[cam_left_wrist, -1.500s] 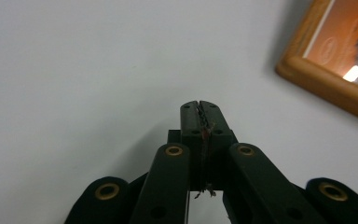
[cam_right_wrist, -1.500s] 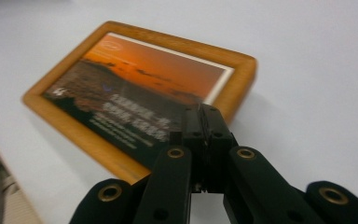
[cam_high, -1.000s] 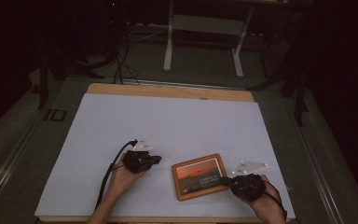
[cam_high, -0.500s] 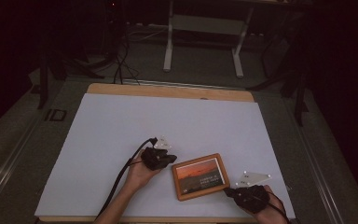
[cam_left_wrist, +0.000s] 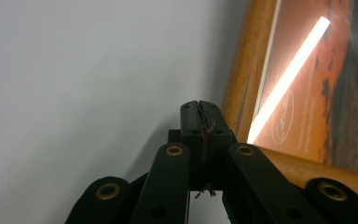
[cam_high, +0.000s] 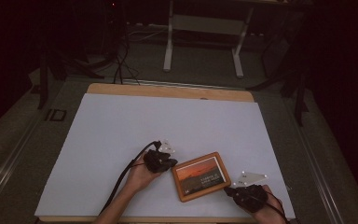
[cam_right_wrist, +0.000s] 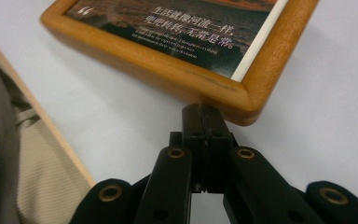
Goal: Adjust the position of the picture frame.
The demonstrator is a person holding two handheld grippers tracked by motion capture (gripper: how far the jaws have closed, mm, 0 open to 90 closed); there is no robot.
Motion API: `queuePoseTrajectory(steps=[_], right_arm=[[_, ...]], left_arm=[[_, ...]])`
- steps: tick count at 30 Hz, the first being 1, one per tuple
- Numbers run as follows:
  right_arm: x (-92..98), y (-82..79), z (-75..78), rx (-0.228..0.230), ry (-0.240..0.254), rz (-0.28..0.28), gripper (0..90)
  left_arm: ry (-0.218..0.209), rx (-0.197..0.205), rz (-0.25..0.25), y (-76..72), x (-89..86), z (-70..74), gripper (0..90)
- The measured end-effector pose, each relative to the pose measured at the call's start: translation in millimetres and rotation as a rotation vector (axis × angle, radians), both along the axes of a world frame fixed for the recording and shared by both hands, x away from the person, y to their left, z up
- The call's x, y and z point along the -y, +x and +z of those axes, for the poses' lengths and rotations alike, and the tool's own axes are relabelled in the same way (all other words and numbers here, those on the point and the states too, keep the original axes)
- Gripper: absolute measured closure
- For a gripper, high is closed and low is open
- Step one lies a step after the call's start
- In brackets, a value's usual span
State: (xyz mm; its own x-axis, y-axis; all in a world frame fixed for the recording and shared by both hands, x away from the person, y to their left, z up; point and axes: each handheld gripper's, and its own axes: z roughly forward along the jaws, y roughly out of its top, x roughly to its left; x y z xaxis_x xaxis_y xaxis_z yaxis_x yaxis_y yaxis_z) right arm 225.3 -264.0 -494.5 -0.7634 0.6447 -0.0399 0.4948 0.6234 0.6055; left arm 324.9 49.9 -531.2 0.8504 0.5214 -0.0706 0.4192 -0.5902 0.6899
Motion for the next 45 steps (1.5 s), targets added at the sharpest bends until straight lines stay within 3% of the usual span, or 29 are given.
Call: queuePoseTrajectory(steps=[5, 9, 15, 19, 21, 22, 24, 25, 26, 28, 29, 30, 31, 35, 38, 43, 45], right_arm=[[1.9, 10.7, 1.2, 0.015, -0.023, -0.025, 89.9], [3.1, 24.3, 0.8, 0.035, -0.045, -0.055, 90.0], [7.8, 42.5, -0.4, 0.043, -0.027, -0.097, 90.0], [7.2, 50.9, -1.3, 0.058, -0.032, -0.115, 90.0], [7.2, 51.2, -0.9, 0.06, -0.035, -0.114, 90.0], [7.5, 48.3, 1.0, 0.068, -0.024, -0.115, 89.3], [8.4, 46.6, 2.4, 0.067, -0.01, -0.113, 84.8], [10.6, 43.7, 5.7, 0.06, 0.026, -0.101, 78.2], [10.6, 43.7, 5.7, 0.06, 0.026, -0.101, 78.2], [12.1, 41.1, 9.3, 0.042, 0.063, -0.087, 63.4], [12.1, 41.1, 9.3, 0.042, 0.063, -0.087, 63.4], [12.3, 41.3, 9.2, 0.024, 0.084, -0.081, 56.4], [11.9, 42.6, 7.3, -0.015, 0.126, -0.083, 47.0], [10.1, 47.2, -1.7, -0.075, 0.174, -0.109, 29.4], [9.3, 51.1, -10.6, -0.113, 0.214, -0.121, 23.6], [5.6, 55.5, -19.2, -0.152, 0.237, -0.125, 18.8], [4.7, 56.4, -20.6, -0.16, 0.241, -0.124, 18.3]], left_arm=[[-0.024, -0.028, -0.01, -10.5, -0.9, -1.5, 89.9], [-0.042, -0.05, -0.045, -23.6, 1.8, -2.8, 89.8], [-0.069, -0.08, -0.089, -42.3, 8.9, -6.2, 89.8], [-0.068, -0.084, -0.125, -46.1, 13.1, -8.4, 89.5], [-0.081, -0.089, -0.116, -44.1, 11.8, -8.5, 83.9], [-0.102, -0.094, -0.064, -37.5, 7.2, -7.4, 80.0], [-0.117, -0.1, -0.049, -35.0, 5.0, -6.3, 75.6], [-0.131, -0.103, -0.035, -33.1, 3.3, -4.8, 72.0], [-0.138, -0.1, -0.018, -31.4, 1.9, -2.9, 72.0], [-0.164, -0.101, 0.005, -27.0, -0.3, 2.9, 59.9], [-0.164, -0.101, 0.005, -27.0, -0.3, 2.9, 56.1], [-0.173, -0.108, 0.008, -25.5, -0.1, 4.5, 56.1], [-0.199, -0.134, 0.008, -22.1, 1.1, 6.9, 47.0], [-0.222, -0.165, -0.016, -18.6, 9.5, 7.3, 32.0], [-0.226, -0.184, -0.043, -15.3, 17.8, 4.6, 27.3], [-0.211, -0.193, -0.056, -11.6, 29.0, -1.2, 27.0], [-0.225, -0.221, -0.059, -8.3, 32.8, -5.1, 27.3]])
